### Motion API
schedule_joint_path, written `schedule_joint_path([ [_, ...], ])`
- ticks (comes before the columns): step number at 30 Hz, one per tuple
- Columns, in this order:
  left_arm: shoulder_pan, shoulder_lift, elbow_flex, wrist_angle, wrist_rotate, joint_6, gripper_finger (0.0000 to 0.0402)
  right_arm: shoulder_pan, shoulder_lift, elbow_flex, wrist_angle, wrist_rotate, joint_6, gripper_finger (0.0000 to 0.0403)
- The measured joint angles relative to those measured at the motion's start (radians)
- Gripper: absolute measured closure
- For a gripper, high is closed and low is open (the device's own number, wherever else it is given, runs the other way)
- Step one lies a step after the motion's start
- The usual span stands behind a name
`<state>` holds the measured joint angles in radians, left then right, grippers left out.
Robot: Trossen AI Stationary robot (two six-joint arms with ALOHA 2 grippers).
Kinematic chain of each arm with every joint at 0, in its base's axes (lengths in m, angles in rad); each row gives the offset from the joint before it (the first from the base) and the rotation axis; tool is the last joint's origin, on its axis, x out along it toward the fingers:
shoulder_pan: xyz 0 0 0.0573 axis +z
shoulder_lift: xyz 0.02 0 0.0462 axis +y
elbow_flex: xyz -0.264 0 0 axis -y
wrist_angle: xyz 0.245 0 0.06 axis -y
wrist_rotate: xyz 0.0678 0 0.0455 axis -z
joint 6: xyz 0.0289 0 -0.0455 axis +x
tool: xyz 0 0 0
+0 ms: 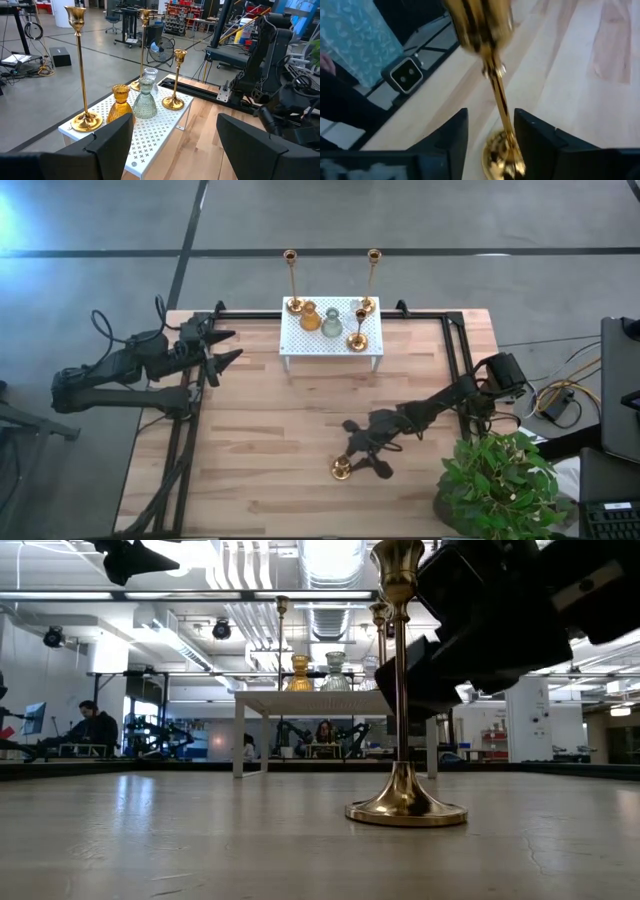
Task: Pick & Place candle stick holders
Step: Put the golden candle holder on the shelf
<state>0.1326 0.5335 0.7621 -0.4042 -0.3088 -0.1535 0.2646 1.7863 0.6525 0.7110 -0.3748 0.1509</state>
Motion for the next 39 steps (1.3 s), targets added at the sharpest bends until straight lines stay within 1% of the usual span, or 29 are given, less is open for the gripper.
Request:
schedule_joint_path([
  [4,0.0,0.0,0.0,0.0,0.0,0.0,0.0109,0.0,-0.001,0.03,-0.023,0.014,0.006,0.024],
  [7,0.0,0.0,0.0,0.0,0.0,0.0,0.0109,0.0,-0.001,0.043,-0.066,0.041,0.007,0.025],
  [10,0.0,0.0,0.0,0.0,0.0,0.0,0.0109,0.0,-0.001,0.045,-0.079,0.047,0.007,0.0274],
  [17,0.0,0.0,0.0,-0.001,0.0,0.0,0.0109,0.0,-0.001,0.048,-0.08,0.06,0.006,0.0352],
  [19,0.0,0.0,0.0,-0.001,0.0,0.0,0.0109,0.001,-0.001,0.051,-0.079,0.061,0.004,0.0367],
  [21,0.0,0.0,0.0,-0.001,0.0,0.0,0.0109,0.001,-0.001,0.052,-0.076,0.059,-0.008,0.0374],
  [24,0.0,0.0,0.0,-0.002,0.0,0.0,0.0109,0.002,-0.001,0.052,-0.077,0.054,-0.019,0.037],
  [33,0.0,0.0,0.0,-0.002,0.0,0.0,0.0109,0.004,-0.001,0.052,-0.078,0.052,0.006,0.0311],
  [39,0.0,0.0,0.0,-0.002,0.0,0.0,0.0109,0.02,-0.001,0.059,-0.079,0.053,0.025,0.029],
])
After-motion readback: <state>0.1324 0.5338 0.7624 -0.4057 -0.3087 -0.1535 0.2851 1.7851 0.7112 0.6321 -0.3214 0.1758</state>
